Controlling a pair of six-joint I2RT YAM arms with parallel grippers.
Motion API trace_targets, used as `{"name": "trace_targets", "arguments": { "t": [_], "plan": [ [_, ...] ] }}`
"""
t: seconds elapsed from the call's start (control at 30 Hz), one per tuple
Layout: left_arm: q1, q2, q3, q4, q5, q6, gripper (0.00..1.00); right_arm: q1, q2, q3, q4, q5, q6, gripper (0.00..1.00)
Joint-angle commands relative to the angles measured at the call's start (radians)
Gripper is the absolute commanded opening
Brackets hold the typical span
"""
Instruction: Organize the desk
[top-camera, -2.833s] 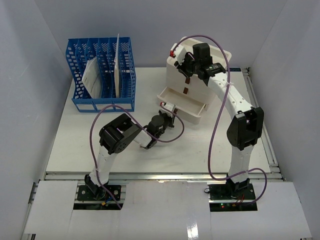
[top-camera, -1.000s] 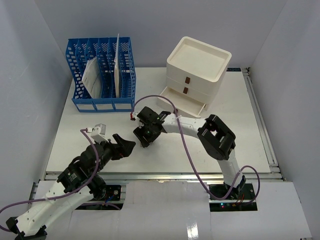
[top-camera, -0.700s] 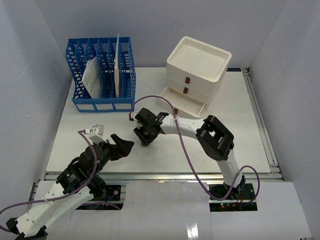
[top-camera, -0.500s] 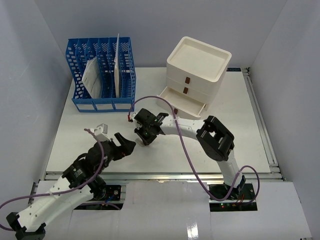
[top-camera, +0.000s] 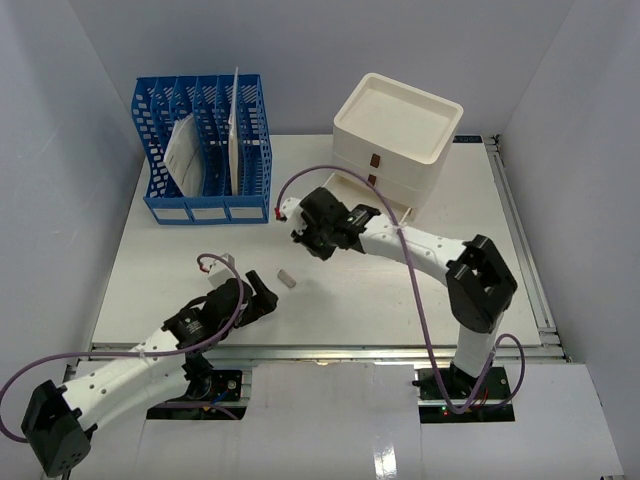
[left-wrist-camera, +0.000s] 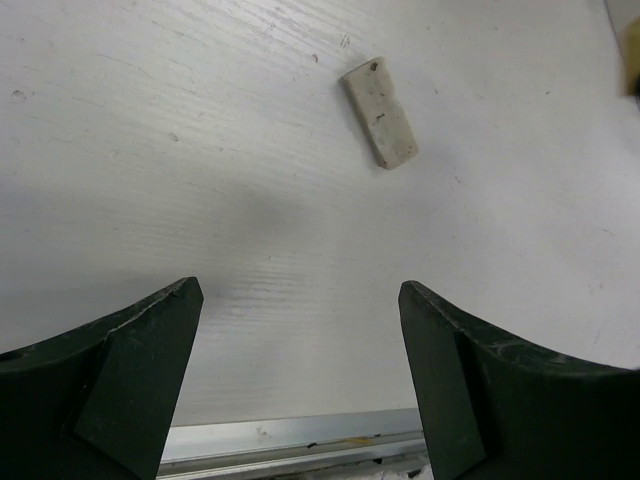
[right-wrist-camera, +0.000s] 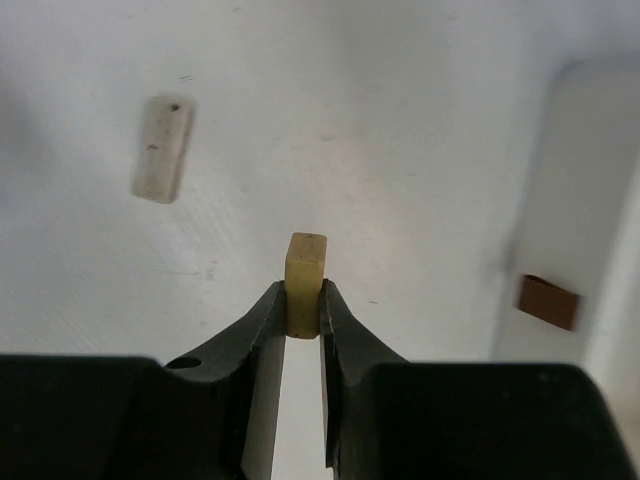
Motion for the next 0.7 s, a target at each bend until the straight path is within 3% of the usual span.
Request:
{"name": "trace_targets", "arguments": {
  "t": [0.0, 0.1, 0.2, 0.23, 0.33, 0.4, 0.5, 0.67],
  "plan": [
    [0.003, 0.142, 0.042, 0.135, -0.02, -0.044, 0.9, -0.125, -0.066, 0.014, 0.025, 0.102, -0.123, 0.08],
    [0.003, 0.216, 0.07, 0.188, -0.006, -0.065, 0.9, -0.202, -0.063, 0.037, 0.065, 0.182, -0.194, 0.08],
    [0.003, 0.292, 0.082, 0.252, 0.02, -0.079, 0.89, -0.253, -0.036, 0.054, 0.095, 0.23, -0.275, 0.16],
    [0.003, 0.31, 0.085, 0.271, 0.027, -0.084, 0.89, -0.268, -0.023, 0.059, 0.11, 0.247, -0.287, 0.23],
    [0.003, 0.363, 0.108, 0.285, 0.025, -0.122, 0.89, -0.304, 0.024, 0.087, 0.119, 0.281, -0.332, 0.65],
    [0.004, 0.409, 0.14, 0.238, 0.016, -0.157, 0.89, -0.321, 0.035, 0.098, 0.112, 0.256, -0.327, 0.76],
    [0.004, 0.496, 0.196, 0.18, 0.015, -0.211, 0.89, -0.334, -0.017, 0.077, 0.067, 0.12, -0.324, 0.9],
    [0.009, 0.622, 0.276, 0.138, 0.01, -0.24, 0.77, -0.338, -0.197, -0.025, 0.017, -0.213, -0.321, 0.92]
  ]
}}
